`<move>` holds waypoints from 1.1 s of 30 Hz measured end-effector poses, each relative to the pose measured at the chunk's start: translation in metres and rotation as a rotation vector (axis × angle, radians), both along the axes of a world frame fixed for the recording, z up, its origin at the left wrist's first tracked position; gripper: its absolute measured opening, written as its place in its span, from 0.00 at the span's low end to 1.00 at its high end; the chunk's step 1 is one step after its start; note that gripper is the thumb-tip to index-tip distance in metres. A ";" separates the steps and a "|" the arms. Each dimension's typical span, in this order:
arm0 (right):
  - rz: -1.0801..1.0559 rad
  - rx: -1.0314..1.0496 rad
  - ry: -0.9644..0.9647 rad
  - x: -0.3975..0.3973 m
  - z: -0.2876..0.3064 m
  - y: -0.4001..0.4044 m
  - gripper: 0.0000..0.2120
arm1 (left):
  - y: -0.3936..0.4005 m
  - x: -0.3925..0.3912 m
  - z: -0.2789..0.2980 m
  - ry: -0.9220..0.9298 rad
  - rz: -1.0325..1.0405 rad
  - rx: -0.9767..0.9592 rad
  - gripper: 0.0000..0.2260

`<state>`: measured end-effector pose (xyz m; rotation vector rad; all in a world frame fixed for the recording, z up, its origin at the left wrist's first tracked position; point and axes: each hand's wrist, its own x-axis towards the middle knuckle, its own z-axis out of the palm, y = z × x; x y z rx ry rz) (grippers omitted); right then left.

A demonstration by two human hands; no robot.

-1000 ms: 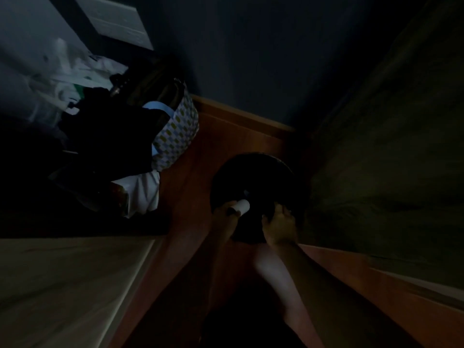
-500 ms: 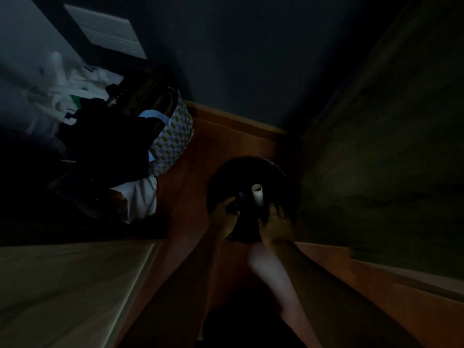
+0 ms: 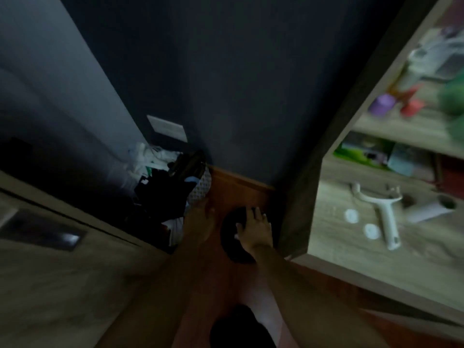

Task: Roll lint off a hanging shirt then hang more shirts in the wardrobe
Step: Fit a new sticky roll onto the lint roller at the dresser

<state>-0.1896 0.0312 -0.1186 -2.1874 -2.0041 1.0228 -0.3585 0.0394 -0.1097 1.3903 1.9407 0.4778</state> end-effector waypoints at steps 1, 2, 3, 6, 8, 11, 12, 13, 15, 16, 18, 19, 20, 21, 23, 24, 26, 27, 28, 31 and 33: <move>0.009 0.036 0.002 0.000 0.022 -0.001 0.31 | 0.004 -0.006 0.008 0.007 -0.004 0.073 0.31; 0.013 0.080 0.010 0.002 0.042 -0.002 0.31 | 0.009 -0.010 0.019 0.020 0.009 0.122 0.31; 0.014 0.128 0.020 0.004 0.061 -0.003 0.31 | 0.014 -0.009 0.038 0.037 0.018 0.146 0.27; 0.033 0.253 0.022 0.018 0.112 -0.002 0.32 | 0.015 0.019 0.124 0.137 -0.017 0.304 0.21; 0.024 0.315 0.012 0.037 0.141 -0.001 0.33 | 0.021 0.039 0.159 0.182 -0.074 0.385 0.22; -0.017 0.405 -0.004 0.077 0.175 0.001 0.32 | 0.026 0.075 0.191 0.221 -0.144 0.453 0.25; -0.033 0.435 -0.007 0.092 0.184 0.002 0.32 | 0.028 0.089 0.196 0.231 -0.167 0.477 0.26; -0.047 0.454 -0.009 0.108 0.191 0.003 0.31 | 0.027 0.103 0.202 0.236 -0.187 0.497 0.26; -0.075 0.487 -0.009 0.143 0.202 0.007 0.30 | 0.028 0.131 0.208 0.244 -0.212 0.525 0.26; -0.088 0.500 -0.004 0.161 0.206 0.009 0.29 | 0.029 0.145 0.209 0.249 -0.221 0.534 0.26; -0.105 0.506 0.014 0.197 0.211 0.014 0.26 | 0.030 0.176 0.210 0.260 -0.234 0.553 0.25; -0.106 0.507 0.010 0.215 0.212 0.017 0.25 | 0.031 0.191 0.208 0.260 -0.232 0.556 0.24; -0.101 0.513 -0.003 0.234 0.210 0.019 0.24 | 0.032 0.206 0.205 0.261 -0.218 0.555 0.24; -0.090 0.519 -0.022 0.253 0.209 0.022 0.23 | 0.032 0.222 0.201 0.259 -0.196 0.539 0.23; -0.067 0.524 -0.048 0.292 0.203 0.028 0.22 | 0.032 0.254 0.190 0.249 -0.147 0.493 0.23; -0.059 0.517 -0.053 0.311 0.197 0.031 0.23 | 0.031 0.269 0.182 0.256 -0.141 0.469 0.22; -0.048 0.502 -0.069 0.347 0.185 0.036 0.23 | 0.030 0.295 0.168 0.285 -0.149 0.425 0.22; -0.046 0.495 -0.090 0.362 0.179 0.038 0.24 | 0.029 0.307 0.161 0.291 -0.142 0.403 0.22; -0.042 0.483 -0.115 0.377 0.170 0.040 0.23 | 0.027 0.318 0.155 0.287 -0.126 0.380 0.22; -0.015 0.428 -0.179 0.407 0.140 0.043 0.17 | 0.016 0.343 0.139 0.270 -0.084 0.303 0.21; 0.036 0.372 -0.190 0.420 0.122 0.043 0.15 | 0.007 0.353 0.125 0.293 -0.096 0.261 0.21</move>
